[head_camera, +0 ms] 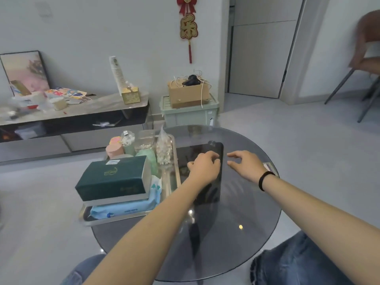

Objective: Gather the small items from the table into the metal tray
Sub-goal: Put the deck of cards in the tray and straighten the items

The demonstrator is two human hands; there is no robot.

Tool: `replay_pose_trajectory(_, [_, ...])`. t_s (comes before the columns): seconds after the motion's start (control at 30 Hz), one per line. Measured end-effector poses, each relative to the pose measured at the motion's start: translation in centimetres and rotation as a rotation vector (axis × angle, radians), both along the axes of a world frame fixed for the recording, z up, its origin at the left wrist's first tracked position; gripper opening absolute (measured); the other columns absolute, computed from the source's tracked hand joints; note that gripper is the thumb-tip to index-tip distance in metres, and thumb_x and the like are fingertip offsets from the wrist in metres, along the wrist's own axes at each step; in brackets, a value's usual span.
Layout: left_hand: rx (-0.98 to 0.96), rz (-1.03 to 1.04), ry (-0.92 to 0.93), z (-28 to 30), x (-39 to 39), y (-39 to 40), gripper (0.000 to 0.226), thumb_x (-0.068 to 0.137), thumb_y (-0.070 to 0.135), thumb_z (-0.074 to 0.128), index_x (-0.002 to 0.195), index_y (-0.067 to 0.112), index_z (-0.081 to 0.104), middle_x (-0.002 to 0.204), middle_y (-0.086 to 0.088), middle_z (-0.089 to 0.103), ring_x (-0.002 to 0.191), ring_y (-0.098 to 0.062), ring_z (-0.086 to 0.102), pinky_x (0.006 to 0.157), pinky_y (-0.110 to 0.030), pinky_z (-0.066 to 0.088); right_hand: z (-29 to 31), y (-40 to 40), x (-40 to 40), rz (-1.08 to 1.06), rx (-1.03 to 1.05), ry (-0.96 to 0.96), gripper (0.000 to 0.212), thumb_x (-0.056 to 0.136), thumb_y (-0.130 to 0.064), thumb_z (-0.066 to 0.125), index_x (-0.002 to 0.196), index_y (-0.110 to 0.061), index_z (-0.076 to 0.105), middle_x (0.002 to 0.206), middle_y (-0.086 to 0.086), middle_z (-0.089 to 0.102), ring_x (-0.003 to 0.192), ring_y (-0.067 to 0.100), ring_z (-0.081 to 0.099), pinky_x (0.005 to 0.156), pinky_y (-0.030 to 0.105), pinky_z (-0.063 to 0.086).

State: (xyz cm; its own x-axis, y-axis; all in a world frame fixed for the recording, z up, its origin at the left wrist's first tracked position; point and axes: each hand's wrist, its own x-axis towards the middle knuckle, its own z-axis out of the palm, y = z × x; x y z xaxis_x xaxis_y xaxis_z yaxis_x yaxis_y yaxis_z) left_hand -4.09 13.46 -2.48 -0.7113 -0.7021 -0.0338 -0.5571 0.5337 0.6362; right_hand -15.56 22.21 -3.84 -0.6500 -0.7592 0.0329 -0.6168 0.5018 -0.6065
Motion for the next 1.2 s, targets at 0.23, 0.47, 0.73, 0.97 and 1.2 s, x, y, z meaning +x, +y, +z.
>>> replay_pose_trajectory(0.23, [0.152,-0.086,-0.087,-2.9,-4.2,0.2,0.039,0.095,0.030,0.048,0.134,0.026,0.050,0.136,0.002,0.057,0.127,-0.019,0.050,0.109,-0.039,0.032,-1.5,1.1,-4.2,0.077,0.511,0.057,0.060,0.088,-0.041,0.051,0.144,-0.032,0.029,0.149,-0.006,0.040,0.142,0.030,0.024,0.115,0.044,0.023])
replay_pose_trajectory(0.47, [0.465,-0.062,0.064,-3.1,-5.6,0.6,0.038,0.097,0.018,0.044,0.133,0.010,0.051,0.132,-0.010,0.058,0.122,-0.025,0.055,0.103,-0.033,0.041,-1.2,1.9,-5.8,0.184,0.527,0.122,0.070,0.079,-0.035,0.069,0.140,-0.027,0.037,0.134,-0.004,0.054,0.129,0.027,0.039,0.104,0.041,0.037])
replay_pose_trajectory(0.73, [0.535,0.129,0.137,-1.5,-2.1,-0.4,0.030,0.093,0.008,0.044,0.112,0.003,0.067,0.098,-0.016,0.068,0.082,-0.024,0.061,0.082,-0.039,0.054,-1.5,0.1,-2.3,0.262,0.186,0.045,0.058,0.074,-0.038,0.073,0.128,-0.024,0.056,0.097,-0.006,0.052,0.108,0.026,0.052,0.077,0.027,0.043])
replay_pose_trajectory(0.97, [0.237,0.192,0.167,1.7,4.5,-1.5,0.036,0.091,0.007,0.037,0.111,0.003,0.067,0.101,-0.016,0.069,0.077,-0.022,0.054,0.060,-0.026,0.041,0.7,-4.3,2.7,0.390,0.086,0.072,0.062,0.076,-0.041,0.071,0.132,-0.024,0.051,0.122,0.002,0.059,0.117,0.026,0.046,0.095,0.034,0.042])
replay_pose_trajectory(1.2, [0.391,0.295,0.065,2.3,8.5,-1.4,0.036,0.098,0.009,0.038,0.127,-0.008,0.051,0.127,-0.025,0.057,0.106,-0.033,0.057,0.067,-0.024,0.046,0.8,-8.3,6.2,0.519,0.266,0.111,0.067,0.070,-0.041,0.074,0.131,-0.033,0.049,0.122,0.004,0.056,0.111,0.020,0.046,0.099,0.036,0.041])
